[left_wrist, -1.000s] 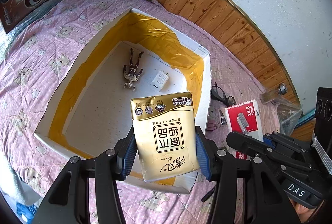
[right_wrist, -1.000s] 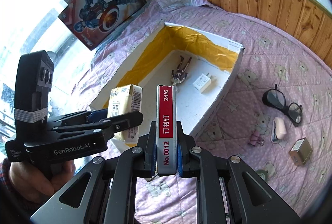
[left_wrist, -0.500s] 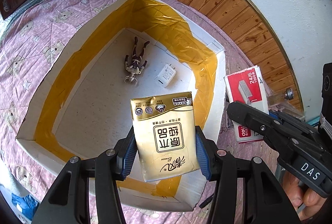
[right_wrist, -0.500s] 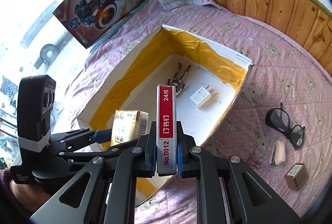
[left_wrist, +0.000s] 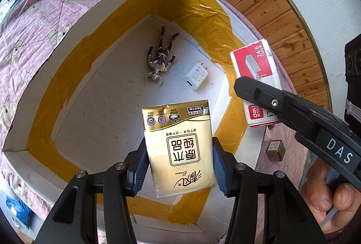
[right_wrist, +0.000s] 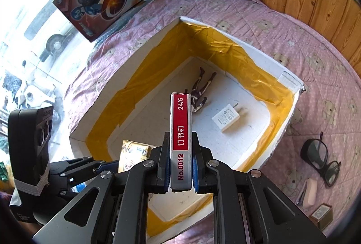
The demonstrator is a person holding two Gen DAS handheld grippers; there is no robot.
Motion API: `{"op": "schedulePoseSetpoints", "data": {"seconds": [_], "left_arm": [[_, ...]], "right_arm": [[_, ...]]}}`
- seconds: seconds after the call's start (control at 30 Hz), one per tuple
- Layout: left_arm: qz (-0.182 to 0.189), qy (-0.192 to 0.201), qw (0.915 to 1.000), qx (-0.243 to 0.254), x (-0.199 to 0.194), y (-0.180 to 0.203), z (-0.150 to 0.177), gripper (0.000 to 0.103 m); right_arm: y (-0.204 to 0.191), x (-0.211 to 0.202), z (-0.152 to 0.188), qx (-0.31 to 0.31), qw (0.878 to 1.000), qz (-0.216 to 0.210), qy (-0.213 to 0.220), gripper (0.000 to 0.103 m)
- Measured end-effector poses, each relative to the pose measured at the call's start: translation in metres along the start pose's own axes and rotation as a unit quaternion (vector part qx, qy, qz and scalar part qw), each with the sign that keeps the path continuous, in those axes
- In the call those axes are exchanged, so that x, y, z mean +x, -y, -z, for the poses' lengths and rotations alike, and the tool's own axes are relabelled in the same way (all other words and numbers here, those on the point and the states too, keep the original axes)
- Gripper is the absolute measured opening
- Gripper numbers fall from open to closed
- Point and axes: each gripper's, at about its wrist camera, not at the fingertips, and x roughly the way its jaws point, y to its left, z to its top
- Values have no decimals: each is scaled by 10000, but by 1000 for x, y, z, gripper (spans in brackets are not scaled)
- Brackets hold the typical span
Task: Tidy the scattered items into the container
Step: 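Open both grippers to drop the tissue pack and staple box into the box, then withdraw both grippers from the box toward the remaining items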
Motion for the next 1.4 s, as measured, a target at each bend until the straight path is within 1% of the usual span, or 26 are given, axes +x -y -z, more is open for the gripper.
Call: {"op": "schedulePoseSetpoints", "data": {"seconds": [0.23,0.53,0.63,0.67,0.73,0.9,1.1,1.27,1.4], "left_arm": [[33,-107,9999,-126,11,4,-5,53],[-86,-291,9992,-270,28,4,-4,53],[-35,-399,9988,-283,35,4,-4,54],[-29,-469,9985,-295,38,4,-4,55],[25,-594,9977,-329,42,4,-3,58],[115,-623,9974,-335,40,2,0,58],[106,-613,9975,-330,36,1,3,58],[128,-596,9979,-205,32,9,7,58],[55,-468,9989,-68,25,17,9,58]], "right_arm": [[8,28,-6,-301,9987,122,-398,16],[14,54,-12,-635,9943,211,-833,18],[18,62,-12,-681,9926,248,-970,18],[20,63,-13,-658,9926,268,-989,21],[22,62,-12,-608,9930,249,-979,24],[23,52,-14,-530,9949,238,-830,26],[31,35,-13,-293,9975,204,-610,27],[30,27,-6,-211,9978,193,-593,28],[27,21,3,-167,9982,176,-554,28]]}}
